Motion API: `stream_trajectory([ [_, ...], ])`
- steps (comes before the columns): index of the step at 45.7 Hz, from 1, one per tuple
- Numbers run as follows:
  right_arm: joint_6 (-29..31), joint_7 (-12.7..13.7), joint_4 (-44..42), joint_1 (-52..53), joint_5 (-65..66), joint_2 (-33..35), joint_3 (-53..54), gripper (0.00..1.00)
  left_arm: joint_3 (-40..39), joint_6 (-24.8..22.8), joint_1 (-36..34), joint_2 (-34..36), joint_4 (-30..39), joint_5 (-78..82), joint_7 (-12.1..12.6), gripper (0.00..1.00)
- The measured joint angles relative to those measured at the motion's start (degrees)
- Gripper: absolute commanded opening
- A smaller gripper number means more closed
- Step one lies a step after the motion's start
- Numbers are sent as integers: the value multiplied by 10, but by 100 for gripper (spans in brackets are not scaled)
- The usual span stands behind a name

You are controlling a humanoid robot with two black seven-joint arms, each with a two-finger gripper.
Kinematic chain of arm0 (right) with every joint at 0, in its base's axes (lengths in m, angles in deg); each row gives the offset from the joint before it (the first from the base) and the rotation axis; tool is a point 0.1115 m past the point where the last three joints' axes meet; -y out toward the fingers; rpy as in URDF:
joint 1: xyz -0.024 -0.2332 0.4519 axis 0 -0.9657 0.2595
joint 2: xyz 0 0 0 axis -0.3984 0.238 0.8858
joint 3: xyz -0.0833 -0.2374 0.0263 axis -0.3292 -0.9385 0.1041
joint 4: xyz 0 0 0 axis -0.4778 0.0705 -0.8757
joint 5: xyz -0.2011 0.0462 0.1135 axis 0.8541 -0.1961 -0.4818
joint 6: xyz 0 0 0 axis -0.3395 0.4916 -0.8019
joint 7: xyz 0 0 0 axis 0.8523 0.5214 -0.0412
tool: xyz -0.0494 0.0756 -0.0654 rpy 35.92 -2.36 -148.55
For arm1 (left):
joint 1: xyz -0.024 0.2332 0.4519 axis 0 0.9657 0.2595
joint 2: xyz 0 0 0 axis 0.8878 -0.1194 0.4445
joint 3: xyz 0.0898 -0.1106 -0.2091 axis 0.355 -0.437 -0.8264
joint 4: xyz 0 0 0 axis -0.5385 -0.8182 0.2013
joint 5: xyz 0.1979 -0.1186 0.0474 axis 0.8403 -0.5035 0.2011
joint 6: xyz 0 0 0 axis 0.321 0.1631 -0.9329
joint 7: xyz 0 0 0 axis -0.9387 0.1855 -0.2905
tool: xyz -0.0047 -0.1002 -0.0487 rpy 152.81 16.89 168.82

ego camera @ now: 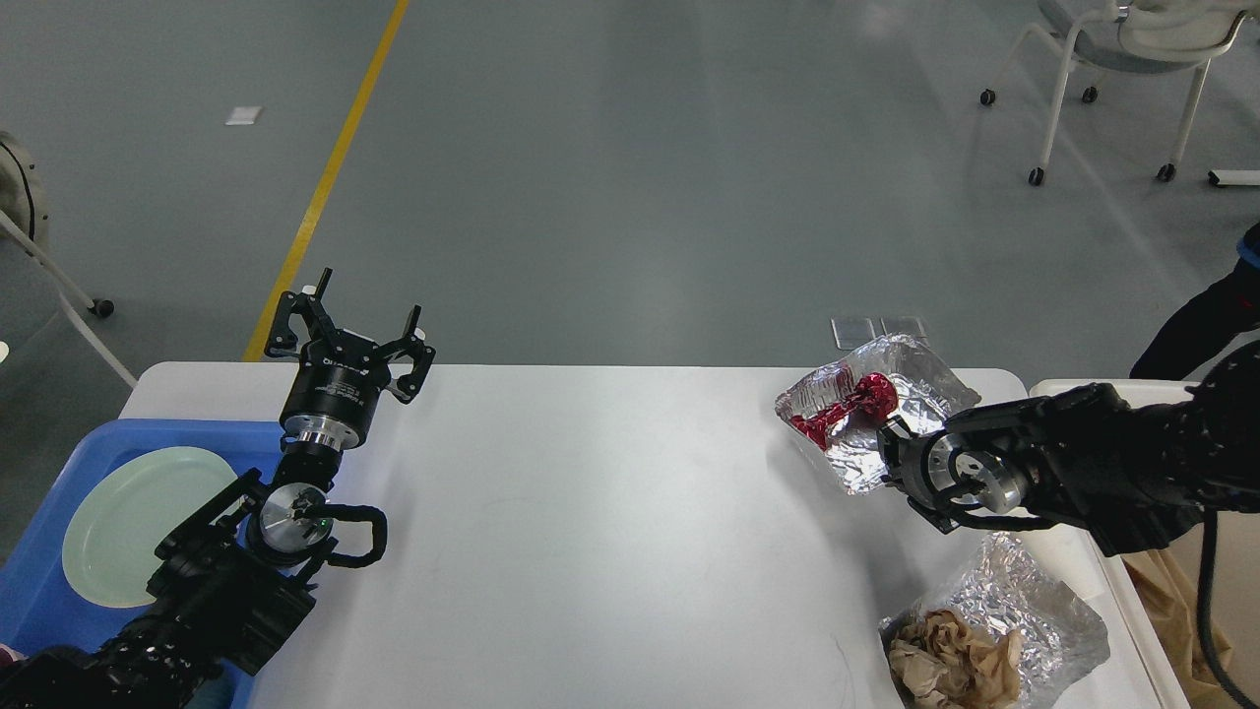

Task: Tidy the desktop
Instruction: 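Lift the clear bag with the right gripper and drop it into the white bin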

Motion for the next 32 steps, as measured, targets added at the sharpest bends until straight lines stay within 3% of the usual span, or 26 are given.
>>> stream_trajectory([
  [9, 33, -5, 190, 186, 136, 40, -36, 0, 0, 0, 0, 0, 0, 0, 0, 99],
  [15, 158, -10, 291, 346, 186, 61, -49, 0, 0, 0, 0, 0, 0, 0, 0, 99],
  [24, 353, -14, 363, 551, 207, 50, -45, 0, 0, 0, 0, 0, 0, 0, 0, 99],
  [32, 397, -13, 376, 605, 210, 23, -49, 0, 0, 0, 0, 0, 0, 0, 0, 99],
])
